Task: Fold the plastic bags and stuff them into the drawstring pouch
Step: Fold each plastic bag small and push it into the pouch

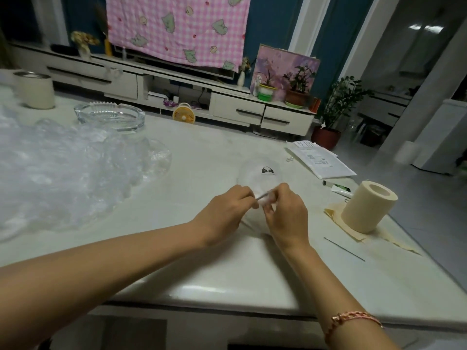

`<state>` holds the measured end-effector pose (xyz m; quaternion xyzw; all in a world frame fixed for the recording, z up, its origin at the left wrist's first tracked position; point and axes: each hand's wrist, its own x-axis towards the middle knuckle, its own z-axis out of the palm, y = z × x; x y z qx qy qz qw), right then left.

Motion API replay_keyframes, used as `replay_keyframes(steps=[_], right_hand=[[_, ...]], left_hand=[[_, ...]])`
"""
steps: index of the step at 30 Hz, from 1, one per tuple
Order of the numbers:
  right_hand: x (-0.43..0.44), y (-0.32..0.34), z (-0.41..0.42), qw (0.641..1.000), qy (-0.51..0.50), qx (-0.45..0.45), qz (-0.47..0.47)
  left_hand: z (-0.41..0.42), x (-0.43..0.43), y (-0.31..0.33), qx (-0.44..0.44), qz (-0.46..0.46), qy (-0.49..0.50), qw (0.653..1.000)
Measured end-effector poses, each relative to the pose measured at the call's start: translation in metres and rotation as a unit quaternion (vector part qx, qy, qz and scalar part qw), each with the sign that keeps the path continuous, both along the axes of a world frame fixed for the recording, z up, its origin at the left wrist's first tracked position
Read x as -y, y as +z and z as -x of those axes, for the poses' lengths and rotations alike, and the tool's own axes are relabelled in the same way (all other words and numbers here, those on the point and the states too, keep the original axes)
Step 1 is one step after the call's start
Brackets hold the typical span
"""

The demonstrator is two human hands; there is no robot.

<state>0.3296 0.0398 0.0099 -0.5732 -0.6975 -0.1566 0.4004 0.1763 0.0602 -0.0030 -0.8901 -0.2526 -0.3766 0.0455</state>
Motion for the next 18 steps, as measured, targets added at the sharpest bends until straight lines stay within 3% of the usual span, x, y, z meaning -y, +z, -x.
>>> replay_keyframes(steps=[6,9,11,14,18], right_hand=[[-0.025,-0.007,0.026,0.992,-0.042,0.116,0.017],[-0.040,-0.005,0.043,0.983,-0.065,0.141,0.101],[-0.051,-0.001,0.051,0.972,-0.092,0.116,0.180],[-0.060,0.001,0.056,0.955,-0.090,0.091,0.269],[-0.059,0.009,0.059,0.955,-0.062,0.074,0.281]], left_hand=[[0.025,0.011,0.001,-0.027,0.016,0.043,0.999],[0.041,0.010,0.002,0.001,0.098,0.086,0.991],[0.058,0.003,0.004,0.007,0.161,0.186,0.969],[0.090,-0.016,0.001,-0.057,0.184,0.327,0.925],[0.129,-0.049,-0.010,-0.156,0.254,0.414,0.860]])
